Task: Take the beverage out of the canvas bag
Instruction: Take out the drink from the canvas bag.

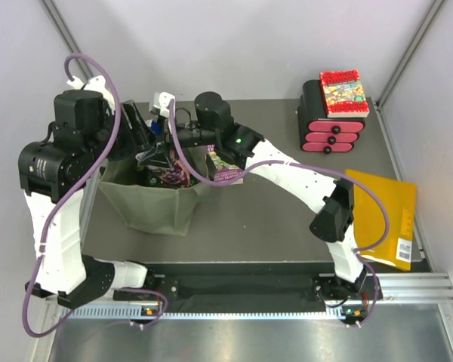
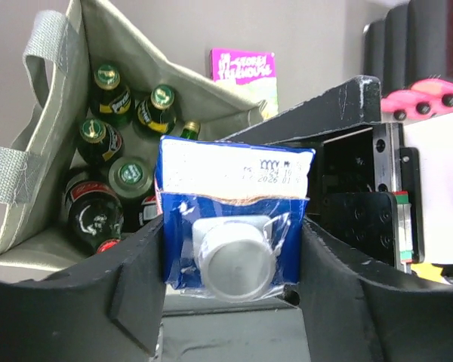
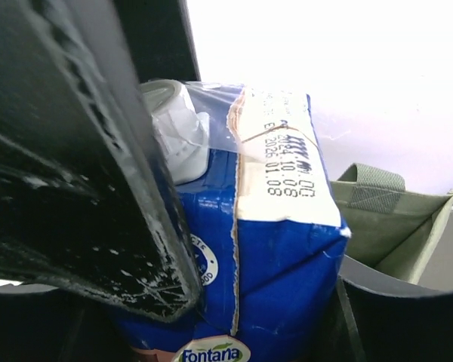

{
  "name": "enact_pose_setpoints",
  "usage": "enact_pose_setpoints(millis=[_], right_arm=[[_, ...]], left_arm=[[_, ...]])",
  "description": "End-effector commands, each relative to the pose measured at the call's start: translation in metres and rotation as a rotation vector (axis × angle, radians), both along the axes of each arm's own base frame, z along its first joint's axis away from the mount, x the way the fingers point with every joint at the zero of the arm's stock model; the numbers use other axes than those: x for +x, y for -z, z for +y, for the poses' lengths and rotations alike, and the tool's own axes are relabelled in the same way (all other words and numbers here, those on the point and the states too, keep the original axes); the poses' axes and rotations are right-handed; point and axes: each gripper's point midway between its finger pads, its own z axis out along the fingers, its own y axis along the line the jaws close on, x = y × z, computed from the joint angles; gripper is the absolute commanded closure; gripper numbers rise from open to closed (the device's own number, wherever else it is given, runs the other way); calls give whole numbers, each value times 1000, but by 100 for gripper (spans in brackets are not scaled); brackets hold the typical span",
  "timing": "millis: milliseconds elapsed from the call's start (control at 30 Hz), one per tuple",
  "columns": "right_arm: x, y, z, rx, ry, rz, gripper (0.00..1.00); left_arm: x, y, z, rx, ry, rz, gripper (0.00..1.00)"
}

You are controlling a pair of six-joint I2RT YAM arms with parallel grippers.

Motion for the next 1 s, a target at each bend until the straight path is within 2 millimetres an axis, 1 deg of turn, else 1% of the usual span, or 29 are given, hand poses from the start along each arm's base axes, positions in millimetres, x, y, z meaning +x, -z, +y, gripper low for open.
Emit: enact_pose_setpoints(millis=[0,33,67,100,133,167,200,267,300,333,400,433,500,533,600,633,700,733,800,833,900,933,967], right_arm=[[-7,-72,-15,174,-25,-42,91],[-6,-76,-18,179,-21,-42,92],[-6,-86,-19,211,-21,-58,92],[-6,-89,-20,218,-23,-61,92],[-6,-90,-20,221,-24,-62,92],[-5,-91,-21,226,-21,-65,92],[-6,-91,-20,227,-23,-62,92],[-4,-98,-23,247,-16,-54,92],[-3,-103,-25,262,-12,-52,92],[-2,-117,-30,299,-8,-67,92],[-3,-135,-38,340,-9,-49,93],[-4,-154,-46,385,-6,-71,93],[-7,-172,-56,426,-5,-64,93],[-11,-189,-65,468,-8,-86,93],[-15,-206,-75,507,-10,-85,93],[-18,-222,-84,544,-6,-107,93],[-18,-237,-95,584,12,-117,93],[-18,-250,-106,611,24,-137,92],[-15,-260,-117,635,49,-152,93],[-13,-268,-126,647,64,-170,92],[-8,-274,-136,657,93,-189,92],[-3,-278,-146,659,116,-200,92],[1,-281,-151,662,133,-205,92]], left_arm=[[-6,-162,1,-295,-41,-615,26],[-7,-165,3,-297,-49,-630,23],[-12,-174,7,-306,-61,-667,22],[-14,-180,10,-310,-70,-692,16],[-20,-188,12,-322,-74,-723,14],[-22,-193,13,-327,-76,-744,13],[-25,-203,14,-340,-74,-781,13],[-26,-208,15,-341,-73,-801,12],[-26,-208,16,-337,-80,-802,12],[-26,-207,19,-321,-88,-803,12],[-26,-204,24,-302,-116,-803,12],[-28,-203,27,-287,-125,-807,12],[-28,-201,35,-263,-158,-817,11],[-28,-198,36,-258,-165,-819,11],[-27,-194,39,-242,-181,-815,11],[-25,-188,41,-232,-191,-803,11],[-22,-183,41,-218,-191,-793,11],[-22,-180,41,-215,-191,-790,11],[-17,-174,38,-201,-181,-780,11],[-17,-173,38,-199,-178,-780,11],[-14,-171,36,-191,-167,-781,11],[-14,-170,35,-188,-167,-780,11],[-12,-169,33,-187,-154,-779,11]])
